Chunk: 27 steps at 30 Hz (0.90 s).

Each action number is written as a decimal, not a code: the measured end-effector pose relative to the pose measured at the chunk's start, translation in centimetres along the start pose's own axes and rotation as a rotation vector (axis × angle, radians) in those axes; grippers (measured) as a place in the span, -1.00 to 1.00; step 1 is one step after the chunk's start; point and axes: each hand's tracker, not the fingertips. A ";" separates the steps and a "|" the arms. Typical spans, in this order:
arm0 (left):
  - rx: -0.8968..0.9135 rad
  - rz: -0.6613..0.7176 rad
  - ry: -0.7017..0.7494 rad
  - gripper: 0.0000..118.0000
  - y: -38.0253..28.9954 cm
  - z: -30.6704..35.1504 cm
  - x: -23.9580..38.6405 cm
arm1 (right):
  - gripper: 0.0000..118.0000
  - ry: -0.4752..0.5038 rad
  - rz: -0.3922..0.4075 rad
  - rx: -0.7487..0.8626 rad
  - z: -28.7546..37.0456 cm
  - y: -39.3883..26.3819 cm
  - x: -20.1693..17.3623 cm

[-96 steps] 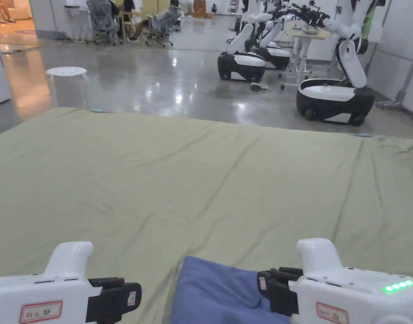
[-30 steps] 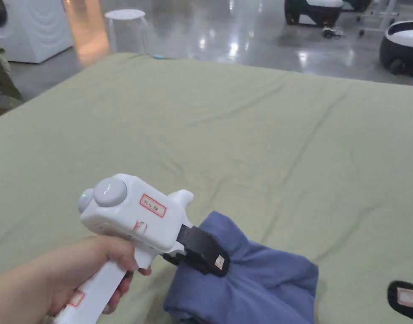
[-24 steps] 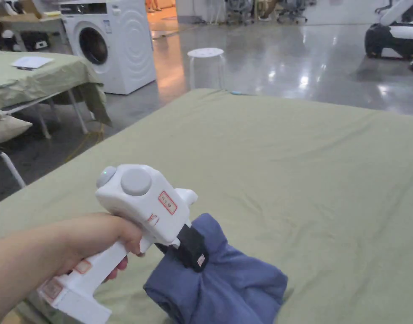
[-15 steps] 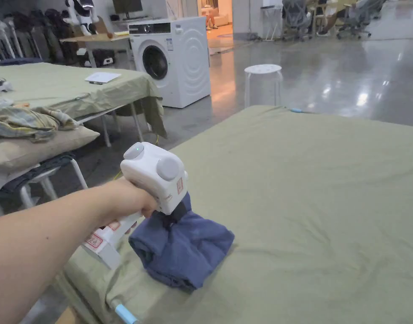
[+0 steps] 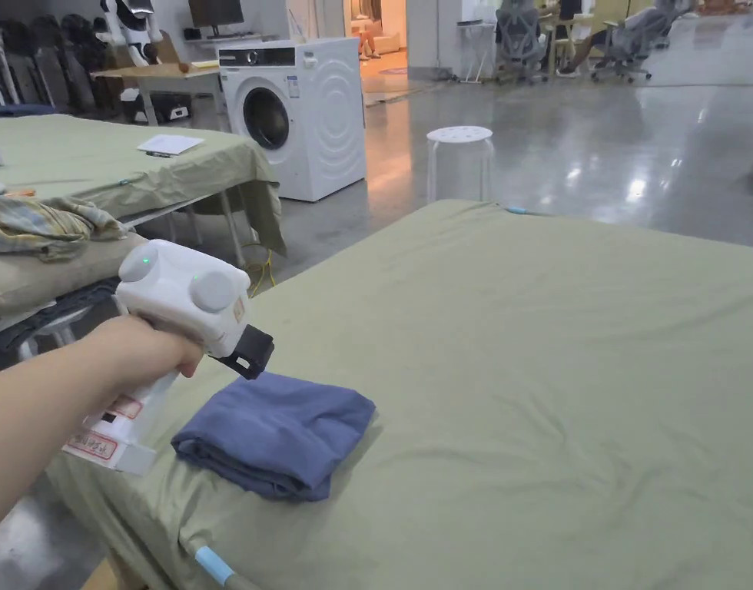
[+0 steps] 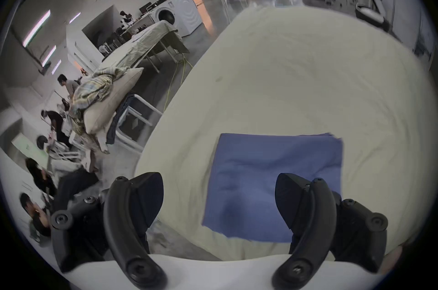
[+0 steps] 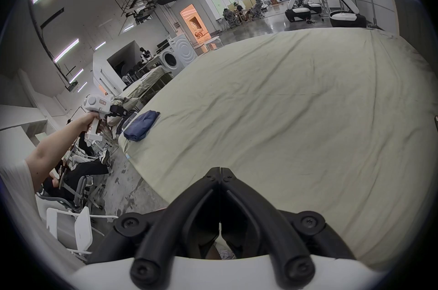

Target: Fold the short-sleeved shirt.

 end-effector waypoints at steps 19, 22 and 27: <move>0.844 0.121 -0.429 -1.00 -18.6 29.6 22.6 | -1.00 -0.497 0.329 0.436 10.4 -1.5 -4.1; 0.974 0.205 -0.536 -1.00 -22.0 32.8 26.9 | -1.00 -0.556 0.316 0.549 11.8 -2.7 -4.4; 0.970 0.023 -0.582 -1.00 -24.2 35.8 32.6 | -1.00 -0.625 0.381 0.614 14.6 -4.0 -5.8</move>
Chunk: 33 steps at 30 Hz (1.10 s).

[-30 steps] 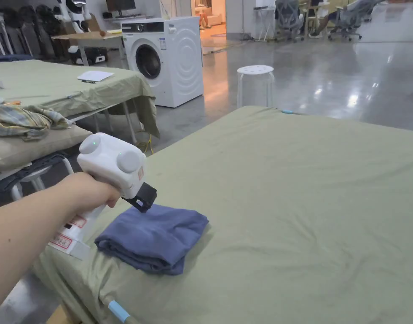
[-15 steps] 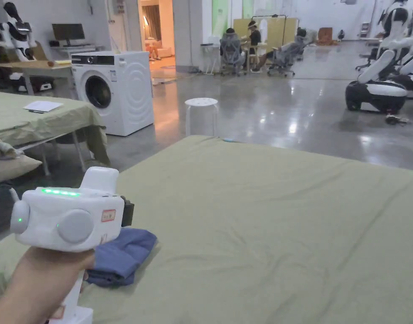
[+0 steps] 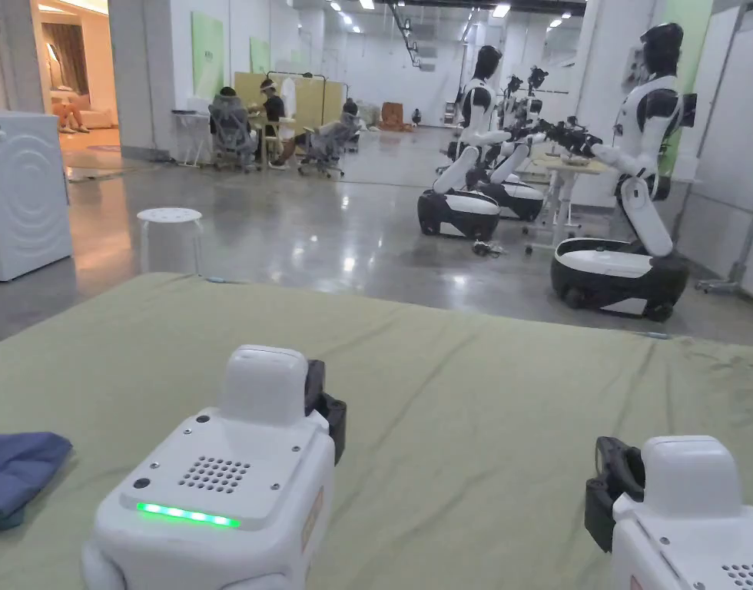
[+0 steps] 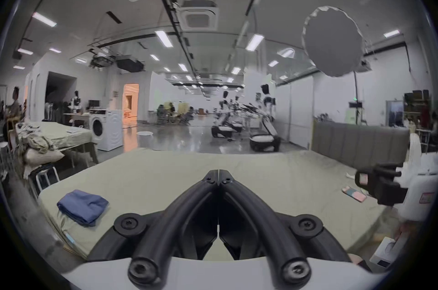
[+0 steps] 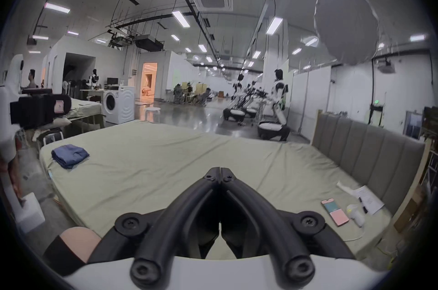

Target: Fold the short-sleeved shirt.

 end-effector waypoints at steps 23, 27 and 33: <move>0.001 -0.026 0.031 -0.72 -1.1 3.0 1.5 | 0.75 -0.114 -0.019 -0.006 1.4 -1.4 0.1; -0.019 0.004 0.029 0.81 -1.3 2.5 1.1 | 0.96 -0.141 -0.032 -0.017 1.2 -1.4 0.1; -0.026 -0.040 0.038 0.82 -1.4 2.2 1.8 | 1.00 -0.139 -0.047 -0.037 0.5 -1.4 0.0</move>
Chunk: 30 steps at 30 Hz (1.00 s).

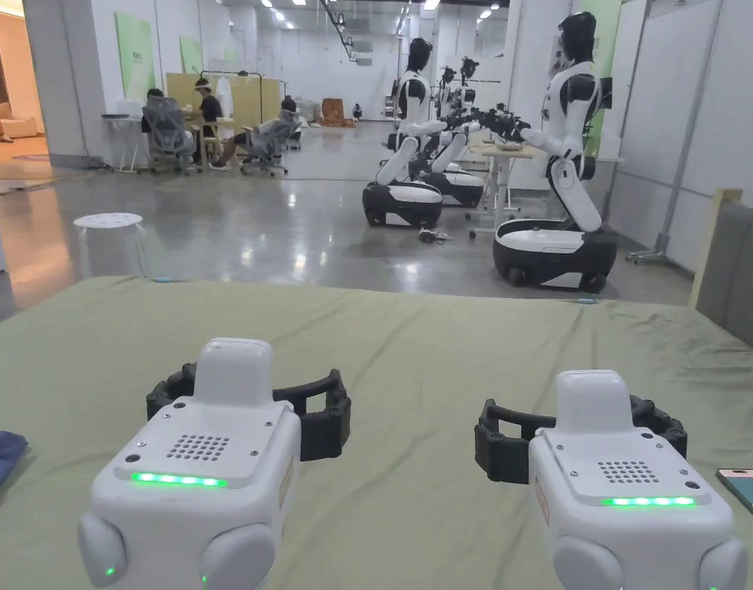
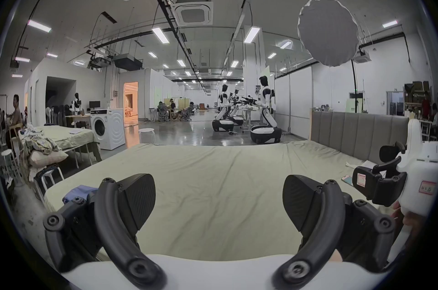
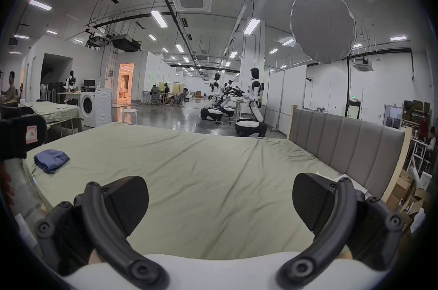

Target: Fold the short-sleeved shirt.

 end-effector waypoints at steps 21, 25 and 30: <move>-0.026 -0.014 -0.020 0.83 0.1 0.0 1.3 | 1.00 0.142 -0.258 -0.097 -0.1 0.9 0.6; -0.033 0.019 -0.033 0.83 0.1 0.2 1.1 | 1.00 0.168 -0.300 -0.079 1.1 1.1 0.9; -0.029 0.019 -0.026 0.83 0.2 0.3 1.0 | 1.00 0.152 -0.246 -0.064 2.1 1.3 0.2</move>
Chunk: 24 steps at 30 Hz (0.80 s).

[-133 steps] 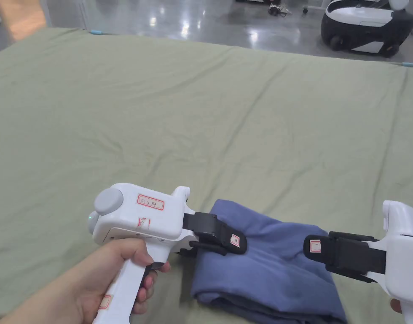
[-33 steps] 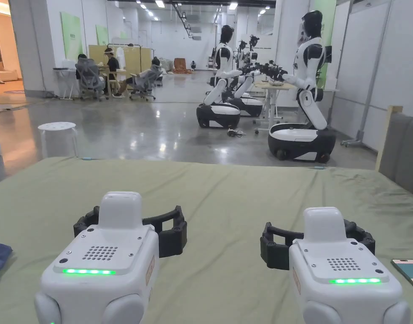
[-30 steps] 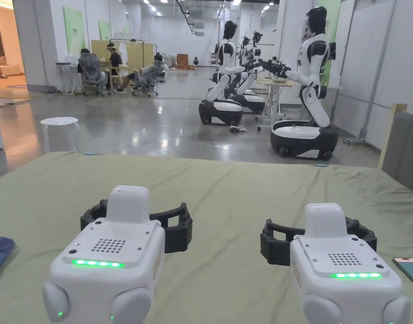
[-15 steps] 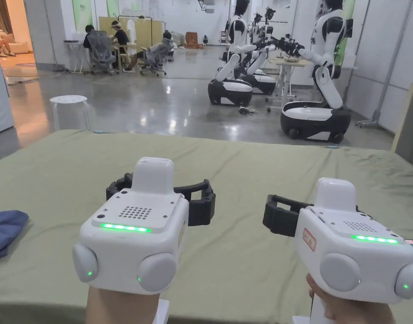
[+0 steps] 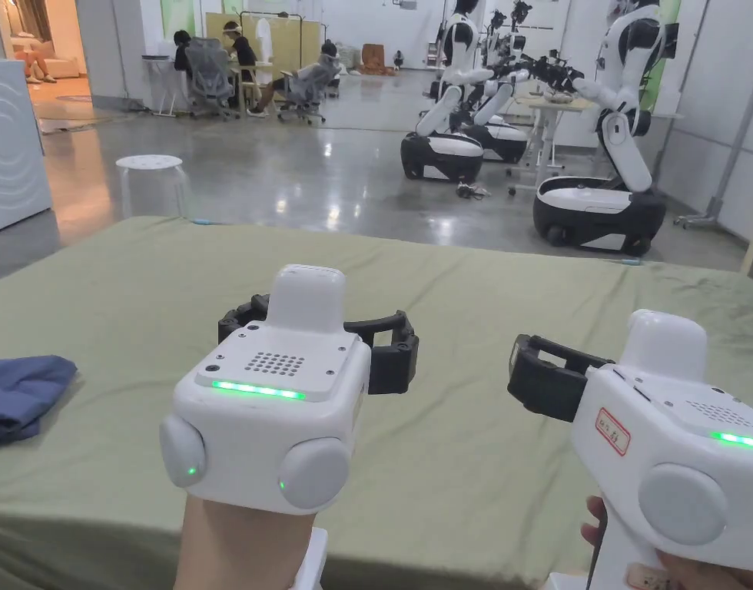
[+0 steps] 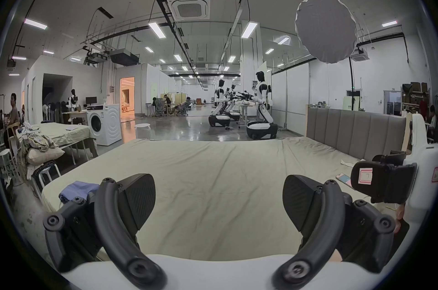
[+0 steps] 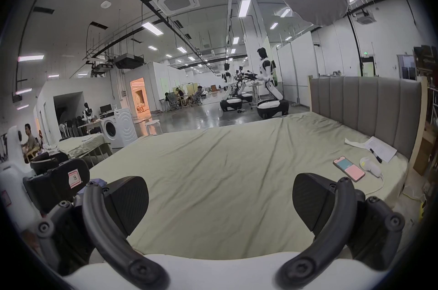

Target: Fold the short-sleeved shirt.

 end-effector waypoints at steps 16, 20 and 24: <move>0.009 0.004 0.018 0.83 -0.3 0.7 -0.6 | 1.00 -0.046 0.098 0.066 1.0 -0.6 -1.9; 0.010 0.012 0.013 0.83 -0.3 0.7 -0.8 | 1.00 -0.070 0.127 0.079 1.0 -0.9 -2.3; 0.014 -0.035 0.045 0.83 -0.6 0.8 -0.3 | 1.00 -0.066 0.116 0.058 0.6 -1.0 -1.9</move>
